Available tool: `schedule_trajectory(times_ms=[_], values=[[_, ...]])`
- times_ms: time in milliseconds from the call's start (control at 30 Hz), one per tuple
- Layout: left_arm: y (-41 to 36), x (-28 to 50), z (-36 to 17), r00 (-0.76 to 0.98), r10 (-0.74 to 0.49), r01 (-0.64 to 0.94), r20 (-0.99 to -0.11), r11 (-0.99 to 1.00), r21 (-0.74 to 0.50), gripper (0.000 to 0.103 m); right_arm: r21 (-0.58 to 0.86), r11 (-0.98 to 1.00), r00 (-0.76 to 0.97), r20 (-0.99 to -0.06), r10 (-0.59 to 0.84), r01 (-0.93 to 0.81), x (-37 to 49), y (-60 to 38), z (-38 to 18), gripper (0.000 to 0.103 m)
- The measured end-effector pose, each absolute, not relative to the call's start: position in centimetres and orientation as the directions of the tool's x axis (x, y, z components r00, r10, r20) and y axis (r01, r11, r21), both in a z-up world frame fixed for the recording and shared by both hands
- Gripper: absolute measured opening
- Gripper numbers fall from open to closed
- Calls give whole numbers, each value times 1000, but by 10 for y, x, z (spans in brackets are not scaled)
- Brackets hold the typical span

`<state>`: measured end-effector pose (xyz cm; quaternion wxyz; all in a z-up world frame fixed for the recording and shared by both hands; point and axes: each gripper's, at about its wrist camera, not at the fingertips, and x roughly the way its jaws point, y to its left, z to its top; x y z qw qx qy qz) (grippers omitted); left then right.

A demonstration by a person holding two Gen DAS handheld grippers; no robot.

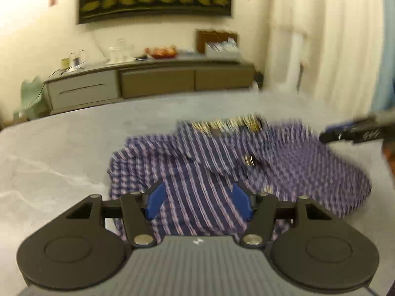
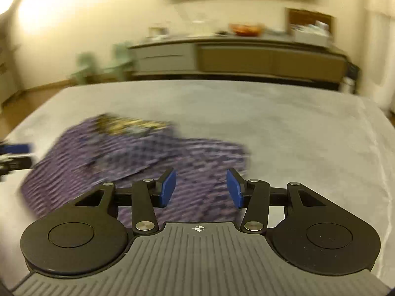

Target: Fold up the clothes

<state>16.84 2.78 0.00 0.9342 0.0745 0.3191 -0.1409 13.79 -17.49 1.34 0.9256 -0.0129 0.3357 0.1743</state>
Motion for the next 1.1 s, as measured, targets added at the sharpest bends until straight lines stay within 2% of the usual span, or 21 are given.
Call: schedule_trajectory(times_ms=[67,133,267,333,433,467,500,533,567,600,633,900,1000,1100], values=[[27,178,-21,718,-130,270,-683,958,101,58,82,903,648,-670,363,-421,125,-161,1,49],[37,183,-37,717,-90,232,-691,966,115,66,23,897,611,-725,319,-441,121,-157,-20,47],[44,183,-35,715,-63,194,-697,975,111,67,-24,928,664,-706,247,-371,115,-174,-23,46],[37,181,-29,726,-38,187,-686,972,143,62,-46,936,678,-702,217,-348,111,-183,-21,46],[29,177,-21,740,-102,216,-665,972,92,61,-47,949,711,-674,200,-311,95,-185,-7,51],[26,176,-21,740,-120,232,-662,969,83,61,-44,949,713,-670,204,-313,94,-184,-7,56],[23,178,-23,737,-128,243,-663,966,85,61,-40,949,711,-672,207,-314,95,-183,-9,75],[21,183,-28,729,-114,244,-675,965,100,62,-37,949,709,-673,209,-315,95,-182,-11,89],[19,189,-34,717,-91,239,-691,964,120,62,-33,948,707,-674,212,-315,96,-181,-13,87],[20,196,-39,711,-75,229,-699,965,129,64,-29,948,705,-676,214,-316,96,-180,-15,69],[23,202,-43,712,-67,213,-699,969,125,67,-24,948,700,-681,216,-316,104,-180,-18,62],[28,232,-46,724,6,138,-690,978,153,73,-26,951,702,-681,208,-307,182,-162,-30,61],[31,238,-46,710,12,134,-704,979,152,74,-23,952,699,-685,207,-305,196,-157,-32,68],[32,243,-46,705,14,132,-709,980,151,74,-31,952,693,-693,199,-305,199,-152,-32,69]])
